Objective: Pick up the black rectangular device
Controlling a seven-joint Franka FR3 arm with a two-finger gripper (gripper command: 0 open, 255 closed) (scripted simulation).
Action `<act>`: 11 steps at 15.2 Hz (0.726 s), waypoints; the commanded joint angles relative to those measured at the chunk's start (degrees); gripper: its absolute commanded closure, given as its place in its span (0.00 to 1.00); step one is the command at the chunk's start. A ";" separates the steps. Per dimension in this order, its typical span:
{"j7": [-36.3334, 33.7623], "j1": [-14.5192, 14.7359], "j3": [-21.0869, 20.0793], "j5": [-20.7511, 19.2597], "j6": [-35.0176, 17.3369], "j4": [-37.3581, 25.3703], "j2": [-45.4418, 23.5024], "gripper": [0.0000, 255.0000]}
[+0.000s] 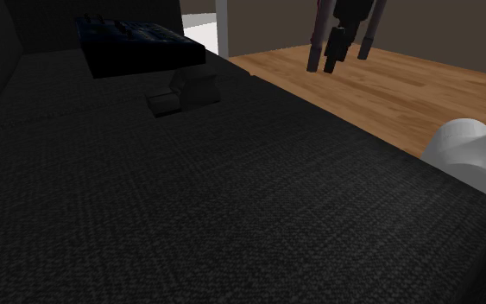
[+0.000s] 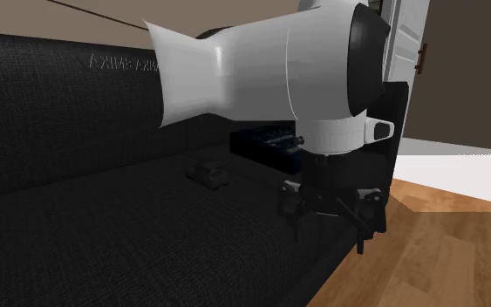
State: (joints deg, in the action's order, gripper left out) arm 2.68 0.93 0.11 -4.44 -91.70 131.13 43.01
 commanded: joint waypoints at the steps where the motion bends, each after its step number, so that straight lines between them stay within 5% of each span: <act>1: 0.00 0.00 0.00 0.00 0.00 0.00 0.00 0.00; 11: -18.55 1.23 -11.98 6.82 -4.27 -7.40 -7.61 0.00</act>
State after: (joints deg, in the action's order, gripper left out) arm -13.89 2.14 -10.70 1.88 -95.55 124.82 36.43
